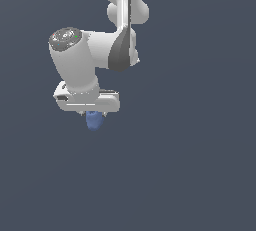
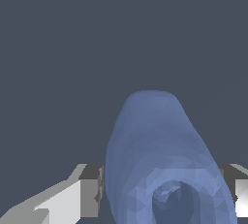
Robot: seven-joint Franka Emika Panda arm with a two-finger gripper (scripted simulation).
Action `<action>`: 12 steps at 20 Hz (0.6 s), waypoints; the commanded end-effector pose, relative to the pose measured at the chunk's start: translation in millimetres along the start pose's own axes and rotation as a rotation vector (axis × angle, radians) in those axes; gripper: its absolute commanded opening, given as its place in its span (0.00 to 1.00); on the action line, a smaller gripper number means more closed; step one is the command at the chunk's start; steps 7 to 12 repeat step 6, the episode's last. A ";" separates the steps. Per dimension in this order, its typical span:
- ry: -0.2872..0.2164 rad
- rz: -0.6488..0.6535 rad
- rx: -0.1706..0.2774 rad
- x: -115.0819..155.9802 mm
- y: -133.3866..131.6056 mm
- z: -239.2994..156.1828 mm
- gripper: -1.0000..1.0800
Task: Pick up the object and move it to a goal position.
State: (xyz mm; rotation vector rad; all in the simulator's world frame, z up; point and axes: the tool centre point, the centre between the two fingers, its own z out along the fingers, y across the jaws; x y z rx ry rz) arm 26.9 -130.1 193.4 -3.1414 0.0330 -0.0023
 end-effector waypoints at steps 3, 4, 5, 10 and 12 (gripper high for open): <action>-0.001 -0.001 0.000 -0.2 10.3 -15.0 0.00; -0.001 -0.001 0.000 -0.1 11.3 -16.4 0.00; -0.001 -0.001 0.000 -0.1 11.9 -17.3 0.00; -0.001 -0.001 0.000 -0.1 12.1 -17.6 0.00; -0.001 -0.001 0.000 -0.1 12.1 -17.6 0.00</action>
